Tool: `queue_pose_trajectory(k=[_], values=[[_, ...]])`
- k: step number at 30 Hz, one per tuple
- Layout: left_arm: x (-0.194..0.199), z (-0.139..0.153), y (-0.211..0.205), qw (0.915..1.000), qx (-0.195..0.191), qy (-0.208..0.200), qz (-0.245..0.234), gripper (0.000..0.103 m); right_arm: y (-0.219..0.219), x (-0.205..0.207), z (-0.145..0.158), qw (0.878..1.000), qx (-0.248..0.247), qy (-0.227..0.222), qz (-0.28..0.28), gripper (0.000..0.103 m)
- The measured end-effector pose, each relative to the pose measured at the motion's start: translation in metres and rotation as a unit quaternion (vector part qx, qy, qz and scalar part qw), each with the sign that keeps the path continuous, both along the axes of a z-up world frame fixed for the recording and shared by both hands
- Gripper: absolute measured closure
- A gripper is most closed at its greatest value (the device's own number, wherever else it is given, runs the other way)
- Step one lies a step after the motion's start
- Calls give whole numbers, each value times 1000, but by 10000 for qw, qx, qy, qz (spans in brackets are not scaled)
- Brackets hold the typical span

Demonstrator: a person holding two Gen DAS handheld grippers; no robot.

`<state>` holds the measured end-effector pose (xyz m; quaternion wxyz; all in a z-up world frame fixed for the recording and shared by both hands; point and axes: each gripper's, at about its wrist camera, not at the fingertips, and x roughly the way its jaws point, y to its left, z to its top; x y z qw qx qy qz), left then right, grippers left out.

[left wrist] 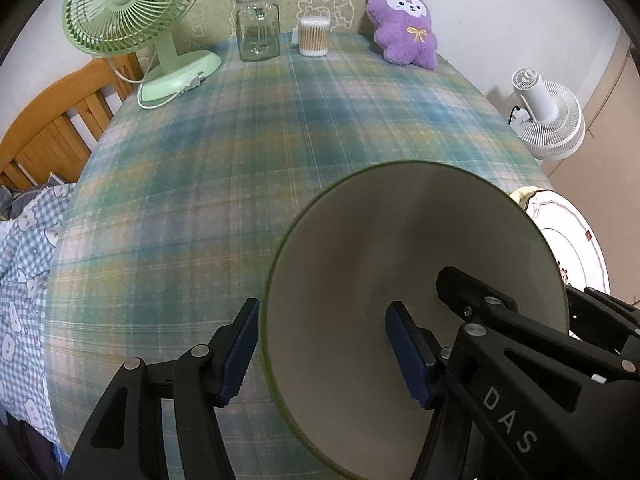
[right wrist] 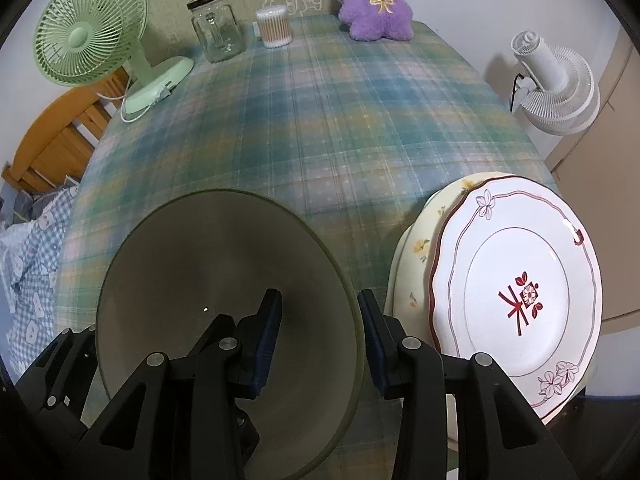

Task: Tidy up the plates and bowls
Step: 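Carry the small bowl over the nested bowls beside the plate stack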

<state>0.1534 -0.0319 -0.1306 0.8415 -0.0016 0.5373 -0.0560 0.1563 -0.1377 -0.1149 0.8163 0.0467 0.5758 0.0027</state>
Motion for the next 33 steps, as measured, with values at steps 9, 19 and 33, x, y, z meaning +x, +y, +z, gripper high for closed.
queue_pose_trajectory(k=[9,19,33], values=[[0,3,-1,9998,-139,124,-84,56,1,0,2,10000,-32,27,37,68],[0,7,0,9997,-126,92,-200,57,2,-2,5,9999,1,68,-123,67],[-7,37,10,9990,-168,-192,-371,57,11,-12,36,9994,-59,-193,-289,67]])
